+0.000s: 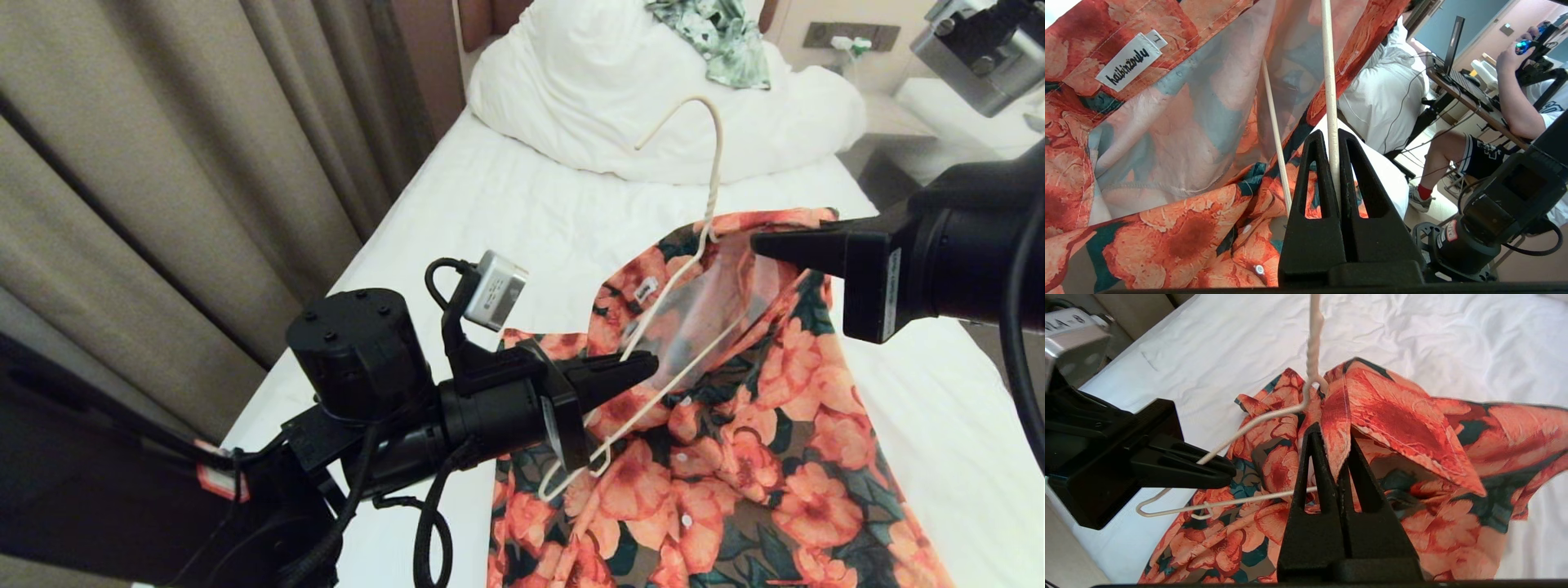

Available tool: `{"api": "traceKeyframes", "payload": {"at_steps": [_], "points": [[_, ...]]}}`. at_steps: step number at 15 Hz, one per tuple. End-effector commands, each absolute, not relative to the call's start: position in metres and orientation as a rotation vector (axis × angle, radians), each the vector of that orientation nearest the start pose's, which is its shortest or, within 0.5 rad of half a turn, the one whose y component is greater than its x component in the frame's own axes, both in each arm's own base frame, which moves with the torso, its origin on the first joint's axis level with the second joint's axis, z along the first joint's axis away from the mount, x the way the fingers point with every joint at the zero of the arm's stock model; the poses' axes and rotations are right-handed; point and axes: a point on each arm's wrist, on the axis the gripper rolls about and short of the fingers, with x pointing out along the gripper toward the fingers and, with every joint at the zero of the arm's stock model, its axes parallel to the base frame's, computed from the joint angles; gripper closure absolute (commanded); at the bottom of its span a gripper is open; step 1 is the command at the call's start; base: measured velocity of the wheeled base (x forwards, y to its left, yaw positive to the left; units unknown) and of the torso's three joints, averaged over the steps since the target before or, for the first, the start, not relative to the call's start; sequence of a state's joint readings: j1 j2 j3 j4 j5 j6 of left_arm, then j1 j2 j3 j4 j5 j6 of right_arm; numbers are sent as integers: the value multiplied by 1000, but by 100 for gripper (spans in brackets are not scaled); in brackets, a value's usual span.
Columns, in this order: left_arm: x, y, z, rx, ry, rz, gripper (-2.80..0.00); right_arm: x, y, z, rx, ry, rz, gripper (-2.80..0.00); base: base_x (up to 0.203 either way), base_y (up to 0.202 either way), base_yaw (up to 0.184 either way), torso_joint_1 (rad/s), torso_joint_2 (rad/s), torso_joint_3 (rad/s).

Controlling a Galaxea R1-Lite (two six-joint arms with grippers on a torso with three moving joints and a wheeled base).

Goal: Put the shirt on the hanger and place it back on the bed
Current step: Hook one side of the shirt onto the hanger

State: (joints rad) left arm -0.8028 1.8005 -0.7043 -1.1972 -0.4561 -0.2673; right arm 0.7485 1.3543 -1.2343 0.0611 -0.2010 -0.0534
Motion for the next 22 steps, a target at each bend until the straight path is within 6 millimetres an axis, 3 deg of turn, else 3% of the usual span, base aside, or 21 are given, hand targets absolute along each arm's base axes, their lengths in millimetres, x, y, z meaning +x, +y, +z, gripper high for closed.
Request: {"api": "traceKeyframes", "payload": {"at_steps": [1,2,8,18,22], "points": [[212,-234,180,-251,64,-1268,0,163,146,328,-139,149,552,0,0,0,0,0,0,0],[212,-234,179,-252,67,-1268,0,163,146,329,-138,148,550,-280,0,0,0,0,0,0],[210,-243,177,-344,-40,-1252,0,163,146,329,-137,148,548,-280,0,0,0,0,0,0],[210,-252,163,-345,-8,-1265,0,161,143,330,-126,147,542,-280,0,0,0,0,0,0],[210,-254,161,-345,-8,-1264,0,170,139,325,-148,185,422,-280,0,0,0,0,0,0]]}}
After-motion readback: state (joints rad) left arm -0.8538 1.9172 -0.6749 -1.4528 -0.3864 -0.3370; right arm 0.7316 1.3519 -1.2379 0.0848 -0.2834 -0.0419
